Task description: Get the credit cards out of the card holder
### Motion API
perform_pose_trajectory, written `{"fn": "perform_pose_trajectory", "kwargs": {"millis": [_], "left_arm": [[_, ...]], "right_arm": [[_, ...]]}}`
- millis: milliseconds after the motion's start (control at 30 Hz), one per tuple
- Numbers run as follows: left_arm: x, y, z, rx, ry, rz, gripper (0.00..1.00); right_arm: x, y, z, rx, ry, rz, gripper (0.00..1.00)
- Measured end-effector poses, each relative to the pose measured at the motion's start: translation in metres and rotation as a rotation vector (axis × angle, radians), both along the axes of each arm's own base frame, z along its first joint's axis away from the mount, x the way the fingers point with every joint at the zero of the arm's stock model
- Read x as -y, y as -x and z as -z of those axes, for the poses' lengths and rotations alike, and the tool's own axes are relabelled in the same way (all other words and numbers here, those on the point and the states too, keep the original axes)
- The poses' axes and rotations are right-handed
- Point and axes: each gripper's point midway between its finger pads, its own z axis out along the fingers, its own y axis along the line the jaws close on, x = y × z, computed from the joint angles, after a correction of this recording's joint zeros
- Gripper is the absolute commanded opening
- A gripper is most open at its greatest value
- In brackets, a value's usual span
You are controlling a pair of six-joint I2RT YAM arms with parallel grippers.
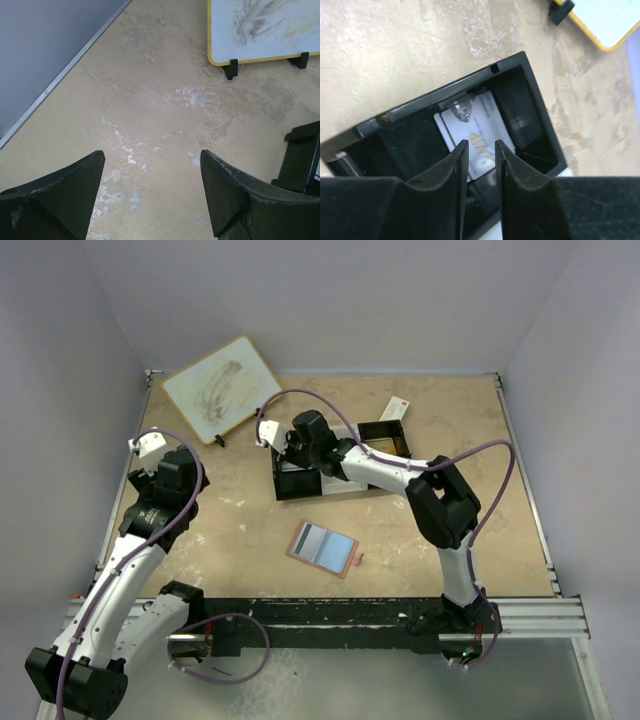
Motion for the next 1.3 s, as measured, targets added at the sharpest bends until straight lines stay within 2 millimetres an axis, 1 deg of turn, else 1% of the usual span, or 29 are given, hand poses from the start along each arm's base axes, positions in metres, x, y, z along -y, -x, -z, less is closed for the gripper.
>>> {"fn": "perform_pose_trajectory", "kwargs": {"millis": [33,67,100,133,267,300,400,500,567,733,800,933,1033,1300], "left_arm": [[0.0,0.0,0.0,0.0,0.0,0.0,0.75],[0.0,0.0,0.0,0.0,0.0,0.0,0.75],[0.0,0.0,0.0,0.0,0.0,0.0,0.75],[0.0,0.0,0.0,0.0,0.0,0.0,0.75],[0.0,0.0,0.0,0.0,0.0,0.0,0.75],[0.0,0.0,0.0,0.0,0.0,0.0,0.75],[0.0,0.0,0.0,0.0,0.0,0.0,0.75],[0.0,0.0,0.0,0.0,0.0,0.0,0.75],[0.0,0.0,0.0,0.0,0.0,0.0,0.75],[0.0,0.0,-0.001,0.004,0.001,0.0,0.75],[0.0,0.001,-0.001,0.006,0.002,0.0,0.75],[0.0,0.001,-0.002,0.008,0.002,0.0,0.75],[0.0,0.001,-0.002,0.01,0.003,0.0,0.75],[0.0,0.001,-0.002,0.011,0.003,0.0,0.75]], "right_arm": [[-0.001,0.002,0.001,-0.038,-0.027,0.03,0.25],[-0.001,0.005,0.002,-0.083,-0.054,0.066,0.17],[-0.003,0.007,0.002,-0.134,-0.082,0.106,0.04],[-0.005,0.008,0.001,-0.175,-0.105,0.138,0.0],[-0.025,0.006,-0.014,-0.362,-0.222,0.276,0.0],[-0.028,0.008,-0.014,-0.397,-0.244,0.305,0.0],[-0.025,0.018,-0.003,-0.485,-0.267,0.394,0.0],[-0.015,0.029,0.016,-0.551,-0.248,0.504,0.0],[-0.01,0.033,0.023,-0.578,-0.24,0.562,0.0],[-0.007,0.032,0.03,-0.595,-0.255,0.651,0.0],[-0.005,0.032,0.037,-0.604,-0.248,0.681,0.0],[-0.003,0.03,0.058,-0.623,-0.217,0.73,0.0],[0.004,0.032,0.075,-0.63,-0.181,0.77,0.0],[0.005,0.018,0.073,-0.558,-0.239,0.836,0.0]]}}
